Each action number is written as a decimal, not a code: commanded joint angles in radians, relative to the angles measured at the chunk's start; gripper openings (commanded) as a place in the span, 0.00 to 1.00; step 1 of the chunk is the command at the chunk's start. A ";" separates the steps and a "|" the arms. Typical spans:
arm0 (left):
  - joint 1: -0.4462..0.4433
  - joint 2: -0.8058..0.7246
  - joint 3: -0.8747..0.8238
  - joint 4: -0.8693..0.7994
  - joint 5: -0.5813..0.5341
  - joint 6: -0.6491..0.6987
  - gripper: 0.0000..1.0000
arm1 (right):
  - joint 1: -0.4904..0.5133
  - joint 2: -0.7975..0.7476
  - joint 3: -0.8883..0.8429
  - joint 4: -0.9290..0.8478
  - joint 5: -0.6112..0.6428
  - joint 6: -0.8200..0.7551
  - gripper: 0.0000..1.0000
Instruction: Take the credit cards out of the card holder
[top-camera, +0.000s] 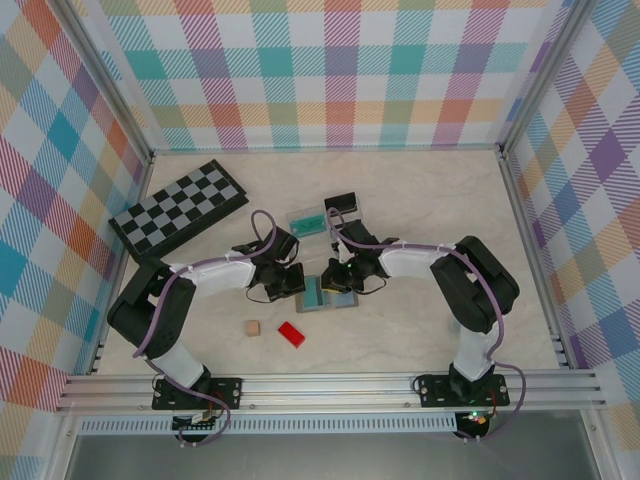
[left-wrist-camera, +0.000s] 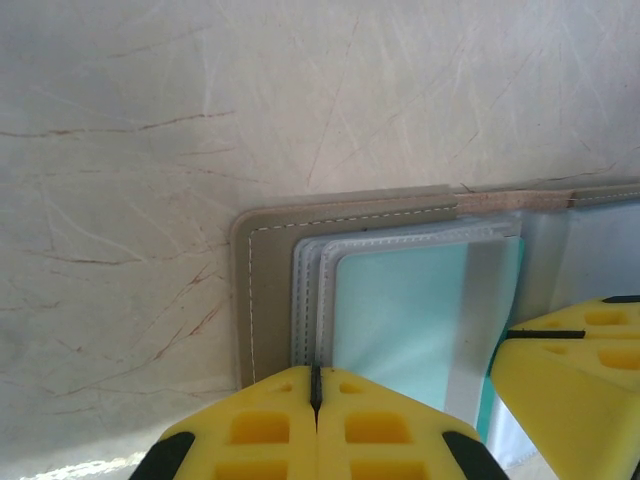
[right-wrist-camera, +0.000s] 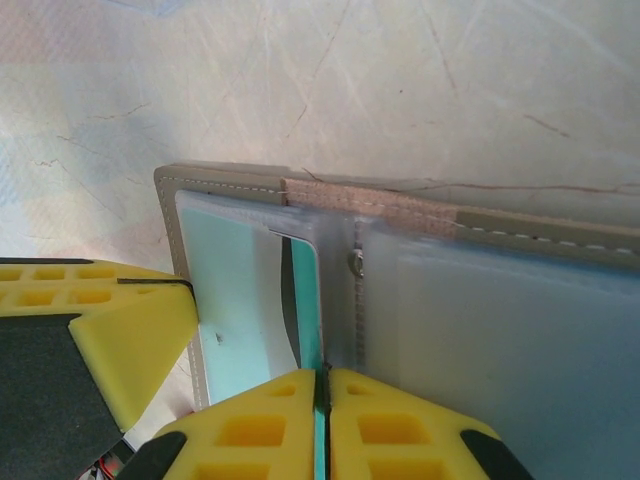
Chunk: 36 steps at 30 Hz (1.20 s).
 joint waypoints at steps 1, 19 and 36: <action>0.002 0.042 -0.035 -0.048 -0.037 0.009 0.00 | 0.002 0.008 -0.012 0.047 -0.034 -0.007 0.06; 0.004 0.004 -0.015 -0.090 -0.075 0.029 0.08 | -0.031 -0.086 -0.072 -0.011 0.071 -0.036 0.02; -0.004 -0.026 0.029 0.022 0.072 0.016 0.03 | -0.031 -0.049 -0.047 -0.022 0.048 -0.044 0.05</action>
